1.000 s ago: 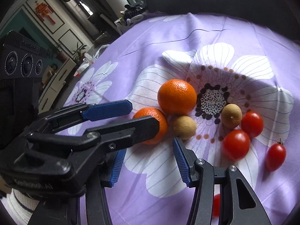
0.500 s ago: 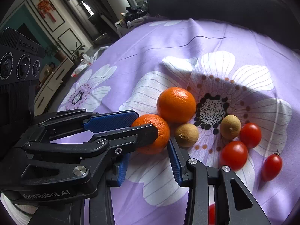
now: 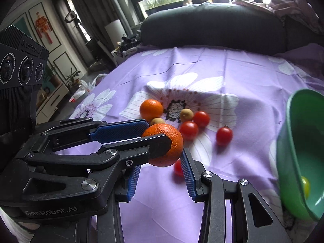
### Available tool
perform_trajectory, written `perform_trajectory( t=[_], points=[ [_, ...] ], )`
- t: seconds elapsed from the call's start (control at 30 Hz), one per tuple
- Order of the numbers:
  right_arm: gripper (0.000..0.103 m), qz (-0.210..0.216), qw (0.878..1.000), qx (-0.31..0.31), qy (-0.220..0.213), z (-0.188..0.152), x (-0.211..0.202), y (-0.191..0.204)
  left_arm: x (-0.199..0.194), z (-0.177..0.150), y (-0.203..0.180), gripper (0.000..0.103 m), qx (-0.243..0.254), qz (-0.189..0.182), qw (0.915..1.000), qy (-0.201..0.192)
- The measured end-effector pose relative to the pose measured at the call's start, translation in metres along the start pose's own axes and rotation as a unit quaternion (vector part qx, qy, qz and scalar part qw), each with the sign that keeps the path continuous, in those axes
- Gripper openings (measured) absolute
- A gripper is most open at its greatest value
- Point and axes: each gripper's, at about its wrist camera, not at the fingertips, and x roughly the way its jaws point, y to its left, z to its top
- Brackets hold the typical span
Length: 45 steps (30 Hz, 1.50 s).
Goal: Organize fruits
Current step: 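Lower the mandarin into the green bowl and open the left gripper, then move the left gripper back to the remaining fruits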
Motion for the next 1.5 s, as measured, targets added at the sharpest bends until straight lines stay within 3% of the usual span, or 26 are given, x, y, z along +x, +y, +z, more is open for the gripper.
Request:
perform_trajectory(
  t=[0.3, 0.47, 0.7, 0.77, 0.9, 1.0, 1.27, 1.5],
  points=[
    [0.042, -0.069, 0.995, 0.052, -0.053, -0.017, -0.062, -0.052, 0.029, 0.026, -0.074, 0.032, 0.069, -0.064, 0.9955, -0.008],
    [0.042, -0.102, 0.989, 0.078, -0.067, -0.02, -0.079, -0.083, 0.056, 0.041, -0.096, 0.033, 0.072, -0.106, 0.9918, -0.001],
    [0.042, -0.127, 0.984, 0.105, -0.061, -0.024, -0.081, -0.109, 0.082, 0.048, -0.112, 0.033, 0.073, -0.115, 0.9905, 0.021],
    [0.042, -0.128, 0.984, 0.113, -0.053, -0.025, -0.078, -0.113, 0.087, 0.046, -0.111, 0.037, 0.069, -0.111, 0.991, 0.031],
    [0.042, -0.147, 0.982, 0.114, -0.043, -0.028, -0.075, -0.116, 0.089, 0.046, -0.109, 0.065, 0.06, -0.1, 0.9926, 0.034],
    [0.042, -0.153, 0.98, 0.117, -0.051, -0.028, -0.083, -0.117, 0.077, 0.05, -0.1, 0.076, 0.043, -0.091, 0.9948, 0.018],
    [0.042, -0.171, 0.973, 0.128, -0.084, -0.028, -0.115, -0.121, 0.023, 0.05, -0.039, 0.082, -0.023, -0.028, 0.999, -0.027],
    [0.043, -0.144, 0.98, 0.103, -0.092, -0.023, -0.122, -0.103, -0.03, 0.026, 0.025, 0.082, -0.088, 0.052, 0.9932, -0.055]
  ],
)
